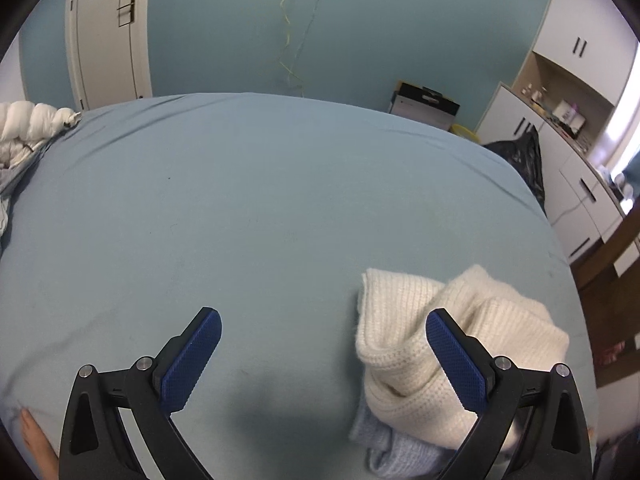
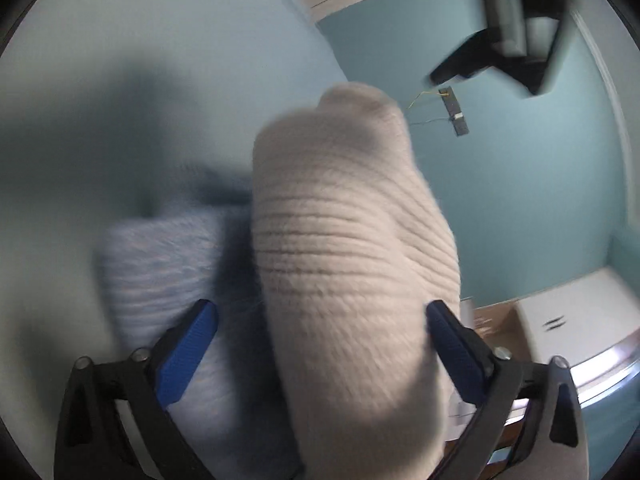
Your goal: Fold small clothes
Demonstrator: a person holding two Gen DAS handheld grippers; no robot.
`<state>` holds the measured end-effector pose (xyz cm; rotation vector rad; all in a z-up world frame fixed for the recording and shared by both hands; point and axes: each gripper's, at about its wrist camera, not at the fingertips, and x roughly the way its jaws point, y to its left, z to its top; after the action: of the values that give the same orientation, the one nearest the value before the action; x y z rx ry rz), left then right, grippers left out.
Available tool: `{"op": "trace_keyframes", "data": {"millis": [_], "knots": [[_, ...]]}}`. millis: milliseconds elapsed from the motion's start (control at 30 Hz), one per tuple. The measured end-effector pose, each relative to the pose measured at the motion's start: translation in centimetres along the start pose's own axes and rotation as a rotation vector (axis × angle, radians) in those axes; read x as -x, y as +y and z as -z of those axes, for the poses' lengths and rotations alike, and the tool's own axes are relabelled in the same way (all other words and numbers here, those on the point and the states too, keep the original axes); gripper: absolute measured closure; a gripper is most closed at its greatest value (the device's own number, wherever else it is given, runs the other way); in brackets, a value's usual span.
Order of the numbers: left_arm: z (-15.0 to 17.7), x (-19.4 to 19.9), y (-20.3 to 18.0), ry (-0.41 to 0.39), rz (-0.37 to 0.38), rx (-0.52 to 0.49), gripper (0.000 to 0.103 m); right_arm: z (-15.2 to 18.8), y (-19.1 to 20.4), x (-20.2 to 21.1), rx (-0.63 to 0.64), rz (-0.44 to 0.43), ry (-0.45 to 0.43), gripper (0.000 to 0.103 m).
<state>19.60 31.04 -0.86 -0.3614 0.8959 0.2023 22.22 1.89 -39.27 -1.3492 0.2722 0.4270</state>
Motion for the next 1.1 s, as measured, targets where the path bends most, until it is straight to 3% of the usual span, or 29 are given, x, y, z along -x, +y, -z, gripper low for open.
{"op": "trace_keyframes", "data": {"millis": [33, 200, 300, 400, 500, 600, 667, 767, 833, 900, 1000, 1100], "knots": [[0.0, -0.1, 0.0, -0.003, 0.003, -0.001, 0.000, 0.5, -0.2, -0.2, -0.012, 0.016, -0.025, 0.048], [0.0, 0.8, -0.3, -0.017, 0.024, -0.021, 0.000, 3.0, -2.6, 2.4, -0.143, -0.017, -0.100, 0.060], [-0.1, 2.5, -1.3, -0.049, 0.083, -0.033, 0.000, 4.9, -3.8, 6.2, -0.215, 0.014, -0.270, 0.061], [0.1, 3.5, -3.5, -0.076, 0.106, -0.080, 0.000, 5.2, -0.5, 7.7, -0.111, 0.009, -0.317, 0.061], [0.7, 2.7, -5.7, -0.051, 0.099, -0.123, 0.000, 5.8, 1.7, 6.5, -0.046, -0.056, -0.263, 0.055], [1.5, 0.8, -7.2, -0.003, 0.062, -0.160, 0.000, 5.9, 3.9, 6.5, 0.015, -0.101, -0.307, 0.001], [2.0, -0.1, -7.7, 0.024, 0.039, -0.172, 0.000, 6.3, 4.0, 7.9, 0.003, -0.137, -0.297, 0.001], [3.0, -0.6, -8.2, 0.034, 0.055, -0.191, 0.000, 8.0, -0.2, 10.8, -0.201, -0.306, -0.355, 0.001], [3.8, -1.1, -9.0, 0.045, 0.016, -0.240, 0.000, 10.3, -4.1, 12.6, -0.378, -0.429, -0.378, 0.001], [5.3, -2.0, -10.0, 0.057, -0.061, -0.312, 0.000, 12.1, -7.2, 12.5, -0.532, -0.517, -0.345, 0.001], [6.8, -3.2, -10.4, 0.059, -0.125, -0.361, 0.000, 14.6, -10.4, 9.9, -0.772, -0.598, -0.182, 0.001], [8.0, -3.8, -10.0, 0.029, -0.137, -0.355, 0.000, 16.0, -12.0, 5.7, -1.032, -0.658, 0.039, 0.001]]}}
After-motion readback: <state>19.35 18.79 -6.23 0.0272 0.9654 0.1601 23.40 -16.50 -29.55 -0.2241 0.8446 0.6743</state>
